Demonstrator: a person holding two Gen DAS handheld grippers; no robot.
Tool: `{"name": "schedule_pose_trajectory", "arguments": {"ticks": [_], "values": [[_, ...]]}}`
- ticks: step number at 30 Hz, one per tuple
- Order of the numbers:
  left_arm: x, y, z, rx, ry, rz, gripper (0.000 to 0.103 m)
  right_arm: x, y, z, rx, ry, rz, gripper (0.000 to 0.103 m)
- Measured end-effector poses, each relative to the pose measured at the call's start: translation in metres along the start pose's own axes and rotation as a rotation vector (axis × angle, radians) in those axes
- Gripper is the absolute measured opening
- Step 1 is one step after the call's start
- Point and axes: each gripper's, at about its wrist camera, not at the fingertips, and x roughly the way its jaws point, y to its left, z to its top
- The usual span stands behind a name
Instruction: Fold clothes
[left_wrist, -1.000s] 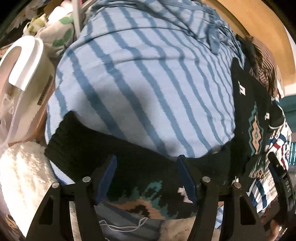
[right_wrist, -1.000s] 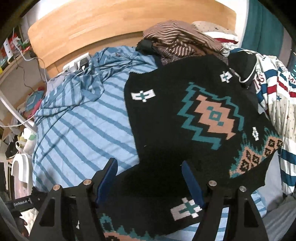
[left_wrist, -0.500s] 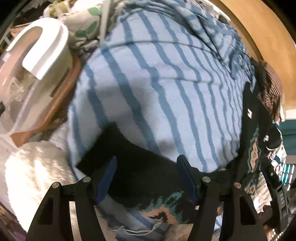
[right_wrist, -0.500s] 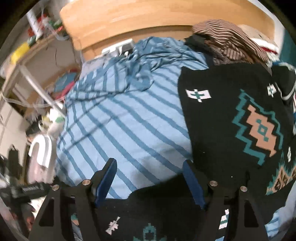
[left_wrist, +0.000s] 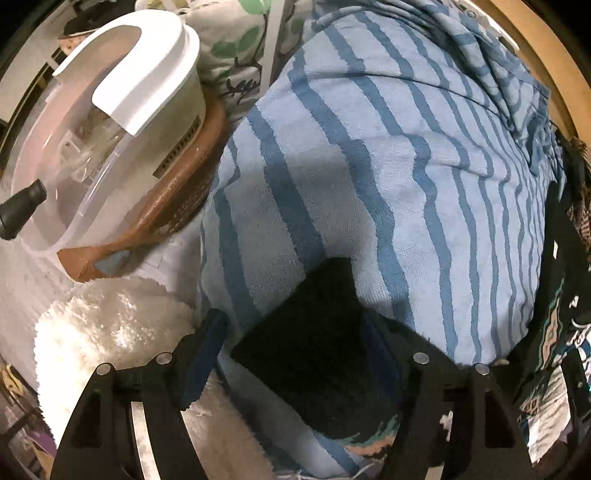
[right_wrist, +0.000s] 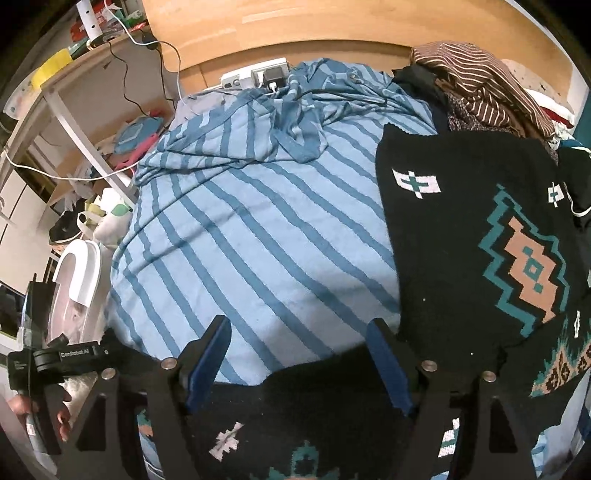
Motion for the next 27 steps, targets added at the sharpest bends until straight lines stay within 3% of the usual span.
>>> {"name": "schedule_pose_trajectory", "arguments": {"ticks": [4,9,18,23,27], "values": [[-0.01,-0.002,-0.004,0.013,0.003,-0.013,0.035,0.0,-0.004,-0.003,0.016,0.006,0.007,0.079],[-0.031,-0.015,-0.01,0.075,-0.023,-0.078,0.016,-0.01,-0.01,-0.003,0.035,-0.034,0.033,0.079],[-0.069,-0.07,-0.012,0.19,-0.049,-0.499,0.014,-0.017,-0.03,-0.009,0.084,-0.05,0.056,0.079],[-0.075,-0.147,-0.009,0.355,0.024,-0.612,0.014,-0.028,-0.063,-0.014,0.169,-0.083,0.031,0.079],[-0.076,-0.22,-0.022,0.503,0.069,-0.649,0.014,-0.045,-0.105,-0.022,0.279,-0.126,-0.017,0.079]]}}
